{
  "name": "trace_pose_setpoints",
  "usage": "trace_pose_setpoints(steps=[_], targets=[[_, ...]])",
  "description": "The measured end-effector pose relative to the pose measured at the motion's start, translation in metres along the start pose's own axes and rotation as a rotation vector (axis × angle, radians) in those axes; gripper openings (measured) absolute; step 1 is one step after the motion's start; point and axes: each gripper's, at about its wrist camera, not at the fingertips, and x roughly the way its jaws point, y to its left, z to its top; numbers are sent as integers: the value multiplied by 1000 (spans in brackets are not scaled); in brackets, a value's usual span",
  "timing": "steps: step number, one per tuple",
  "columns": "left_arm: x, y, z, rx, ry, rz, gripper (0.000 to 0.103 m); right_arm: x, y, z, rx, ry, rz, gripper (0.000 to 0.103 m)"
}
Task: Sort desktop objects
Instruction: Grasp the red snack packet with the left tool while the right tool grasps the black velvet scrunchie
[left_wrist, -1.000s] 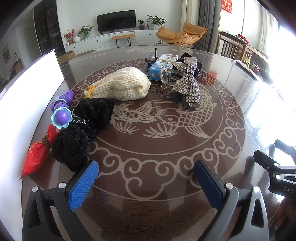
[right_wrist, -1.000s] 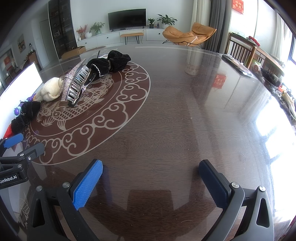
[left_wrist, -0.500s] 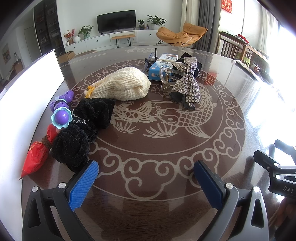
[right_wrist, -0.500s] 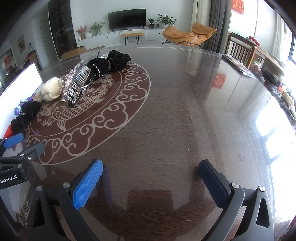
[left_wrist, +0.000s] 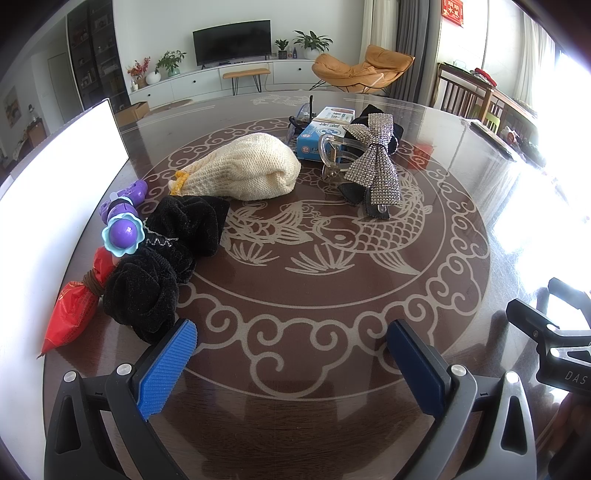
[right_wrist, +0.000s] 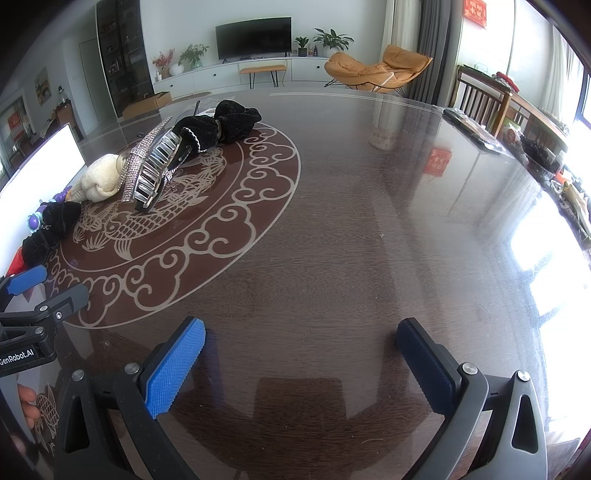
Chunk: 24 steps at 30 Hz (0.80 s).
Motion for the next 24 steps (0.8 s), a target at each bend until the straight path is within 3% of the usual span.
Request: trace_pose_setpoints(steps=[5,8,12,15,17,19,24], targets=[[0,0,0,-5,6,4,103,0,0,0,0,0,0,103],[-9,0,-9,-7,56,6,103,0,0,0,0,0,0,103],[-55,21,-35,-12,-97,5,103,0,0,0,0,0,0,103],[-65,44,-16,47,-126,73,103,0,0,0,0,0,0,103],[-61,60,7,49,-129,42,103,0,0,0,0,0,0,103],[-46,75,31,30,-106,-23,103,0,0,0,0,0,0,103],[12,95,57,-36,50,-75,103,0,0,0,0,0,0,103]])
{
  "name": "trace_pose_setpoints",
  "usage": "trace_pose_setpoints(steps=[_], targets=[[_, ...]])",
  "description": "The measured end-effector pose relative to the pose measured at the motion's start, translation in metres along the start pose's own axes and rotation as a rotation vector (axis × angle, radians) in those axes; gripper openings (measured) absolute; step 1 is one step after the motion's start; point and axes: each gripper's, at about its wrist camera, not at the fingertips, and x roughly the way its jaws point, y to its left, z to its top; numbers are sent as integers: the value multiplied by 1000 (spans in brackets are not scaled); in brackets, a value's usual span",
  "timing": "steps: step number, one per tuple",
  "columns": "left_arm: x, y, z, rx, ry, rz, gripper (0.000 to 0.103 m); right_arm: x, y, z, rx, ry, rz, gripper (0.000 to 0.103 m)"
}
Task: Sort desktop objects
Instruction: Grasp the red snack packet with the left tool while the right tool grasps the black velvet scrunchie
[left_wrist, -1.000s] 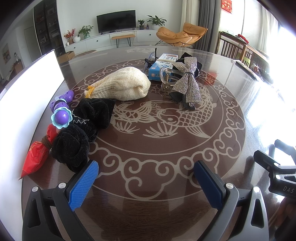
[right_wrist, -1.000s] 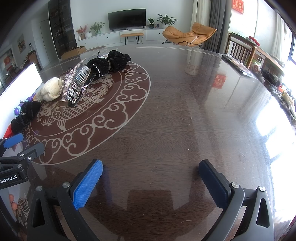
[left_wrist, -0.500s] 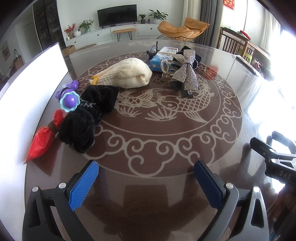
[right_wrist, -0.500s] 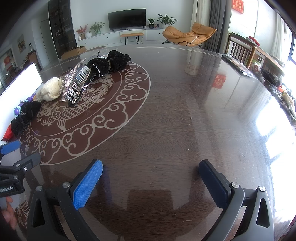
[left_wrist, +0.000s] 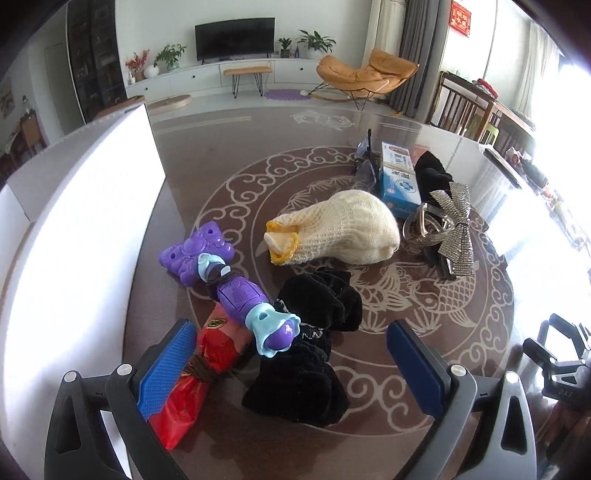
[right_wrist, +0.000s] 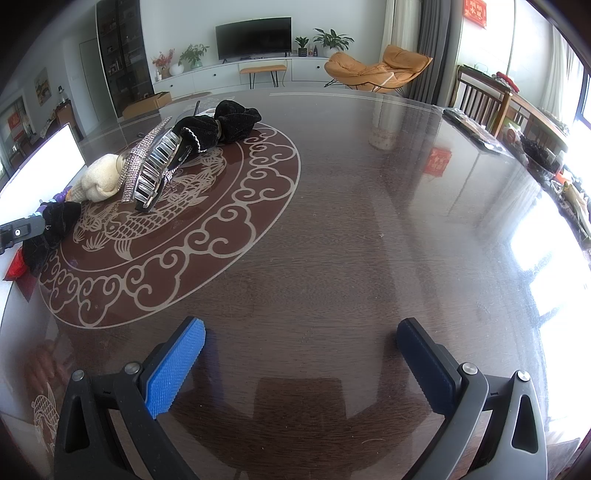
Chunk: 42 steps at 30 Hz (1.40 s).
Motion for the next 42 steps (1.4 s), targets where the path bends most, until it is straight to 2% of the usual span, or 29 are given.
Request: trace_pose_setpoints(steps=[2,4,6,7,8,10,12,16,18,20,24,28,30,32,33,35,36,40,42], targets=[[3,-6,-1,-7,-20,30,103,0,0,0,0,0,0,103],[0,-26,-6,12,-30,-54,103,0,0,0,0,0,0,103],[-4,-60,-12,81,-21,-166,103,0,0,0,0,0,0,103],[-7,-76,-16,115,-17,-196,103,0,0,0,0,0,0,103],[-13,-88,-18,133,-24,-194,103,0,0,0,0,0,0,103],[-30,-92,-20,115,-71,-200,103,0,0,0,0,0,0,103],[-47,-78,-17,56,-108,-217,103,0,0,0,0,0,0,103],[-55,-43,-9,-12,-97,-213,103,0,0,0,0,0,0,103],[-49,-38,-9,8,-53,-215,103,0,0,0,0,0,0,103],[-37,-45,-13,69,1,-232,103,0,0,0,0,0,0,103],[-13,-65,-32,208,48,-141,103,0,0,0,0,0,0,103],[-2,-52,-41,171,63,-101,103,0,0,0,0,0,0,103],[-3,-44,-44,153,40,-76,95,0,0,0,0,0,0,103],[-4,-41,-46,165,26,-48,76,0,0,0,0,0,0,103],[-6,-41,-48,180,20,-39,69,0,0,0,-1,0,0,103],[-11,-42,-53,203,14,-52,49,0,0,0,-1,0,0,103],[-12,-43,-56,213,13,-54,45,0,0,0,-1,0,0,103],[-18,-51,-63,274,32,-77,47,0,0,0,-1,0,0,103],[-16,-58,-61,314,52,-83,65,0,0,0,-1,0,0,103]])
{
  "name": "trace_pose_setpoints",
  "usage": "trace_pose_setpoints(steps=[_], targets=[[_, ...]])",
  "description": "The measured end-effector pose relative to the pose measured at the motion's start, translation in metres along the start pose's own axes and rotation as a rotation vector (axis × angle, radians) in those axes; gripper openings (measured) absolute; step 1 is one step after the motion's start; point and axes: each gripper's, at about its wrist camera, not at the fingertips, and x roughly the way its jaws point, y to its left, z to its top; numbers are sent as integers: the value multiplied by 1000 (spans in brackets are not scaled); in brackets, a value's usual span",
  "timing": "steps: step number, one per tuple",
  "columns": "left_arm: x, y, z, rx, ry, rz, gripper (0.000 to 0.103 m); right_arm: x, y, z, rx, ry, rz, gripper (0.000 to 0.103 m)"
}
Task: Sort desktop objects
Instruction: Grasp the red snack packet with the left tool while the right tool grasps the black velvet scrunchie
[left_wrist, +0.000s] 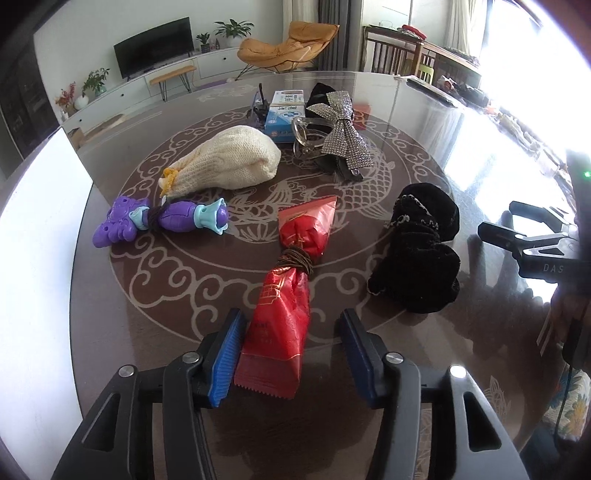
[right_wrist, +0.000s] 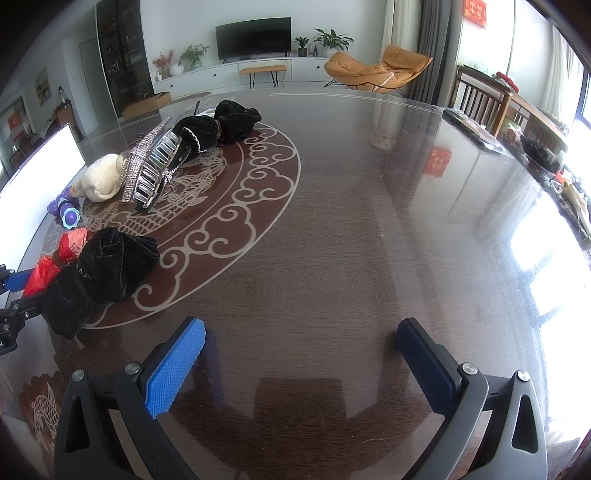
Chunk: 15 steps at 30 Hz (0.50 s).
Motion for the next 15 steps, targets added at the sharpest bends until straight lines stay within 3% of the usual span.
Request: trace_pose_setpoints(steps=[1,4,6,7,8,12,15], targets=[[2,-3,2,18,2,21,77,0,0,0,0,0,0,103],[7,-6,14,21,-8,17,77,0,0,0,0,0,0,103],[8,-2,20,-27,-23,7,56,0,0,0,0,0,0,103],[7,0,22,-44,-27,15,36,0,0,0,0,0,0,103],[5,2,22,-65,-26,16,23,0,0,0,0,0,2,103],[-14,15,2,-140,-68,15,22,-4,-2,2,1,49,62,103],[-39,28,-19,-204,-129,21,21,-22,-4,8,176,88,295,100]])
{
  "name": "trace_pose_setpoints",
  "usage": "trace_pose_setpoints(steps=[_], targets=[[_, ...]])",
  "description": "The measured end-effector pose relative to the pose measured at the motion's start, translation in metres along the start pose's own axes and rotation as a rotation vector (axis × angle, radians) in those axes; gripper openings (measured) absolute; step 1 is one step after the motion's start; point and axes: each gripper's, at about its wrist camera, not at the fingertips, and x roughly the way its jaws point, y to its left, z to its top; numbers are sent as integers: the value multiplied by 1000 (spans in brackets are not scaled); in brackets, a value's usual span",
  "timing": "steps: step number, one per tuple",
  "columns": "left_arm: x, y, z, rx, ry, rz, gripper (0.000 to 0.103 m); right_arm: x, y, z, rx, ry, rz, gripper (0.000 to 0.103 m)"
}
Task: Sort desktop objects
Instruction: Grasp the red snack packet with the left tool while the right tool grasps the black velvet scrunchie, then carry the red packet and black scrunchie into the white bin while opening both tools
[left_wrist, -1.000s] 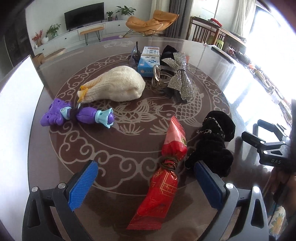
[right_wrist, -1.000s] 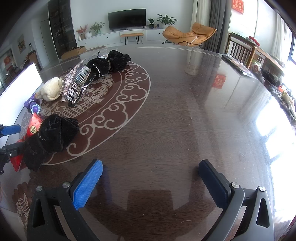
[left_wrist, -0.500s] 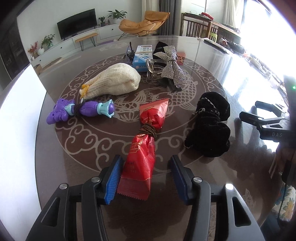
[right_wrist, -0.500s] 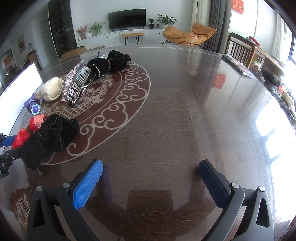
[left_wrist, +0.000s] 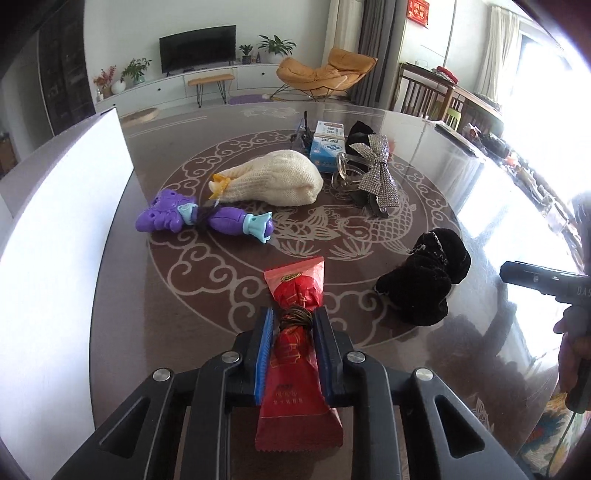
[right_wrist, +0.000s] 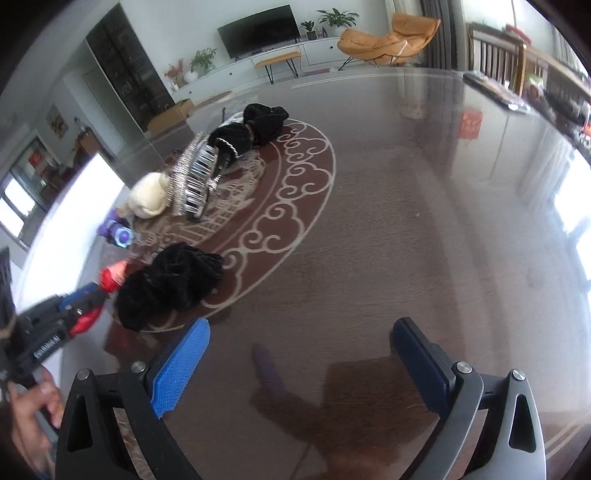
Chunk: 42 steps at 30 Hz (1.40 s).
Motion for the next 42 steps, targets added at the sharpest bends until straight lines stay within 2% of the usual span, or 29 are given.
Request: trace_pose_setpoints(steps=[3,5,8,10,12,13,14,16,19,21,22,23,24,29,34,38,42], targets=[[-19,12,-11,-54,-43,15,21,10,26,12,120,113,163,100],[-25,14,-15,-54,-48,25,21,25,49,20,159,180,206,100],[-29,13,-20,-30,-50,44,21,48,81,28,128,224,129,99],[-28,15,-22,-26,-40,16,22,61,95,30,105,244,88,101],[-21,15,-20,-4,-15,5,23,67,110,30,51,224,35,98],[-17,12,-17,21,-5,12,30,70,118,31,-2,212,-4,89],[-13,8,-14,52,3,27,45,71,128,30,-68,197,-55,82],[-2,0,-10,102,24,60,69,72,142,24,-185,183,-111,63],[10,-12,-5,154,42,40,70,64,140,16,-229,174,-91,49],[20,-19,-2,178,70,45,66,56,133,12,-232,164,-100,46],[24,-21,-2,183,76,61,45,51,130,11,-239,157,-105,45],[25,-20,-3,170,65,41,27,46,127,10,-247,153,-107,45],[24,-16,-3,142,57,38,22,40,125,8,-256,148,-103,45],[-2,6,-9,-1,-46,-49,20,1,117,8,-324,94,-89,45],[-77,23,-12,-122,-239,-107,20,-33,132,13,-395,32,-47,45],[-149,51,-14,-193,-378,-95,20,-54,184,21,-458,-13,49,45],[-205,102,-19,-246,-439,-1,20,-67,269,13,-570,-41,190,45]])
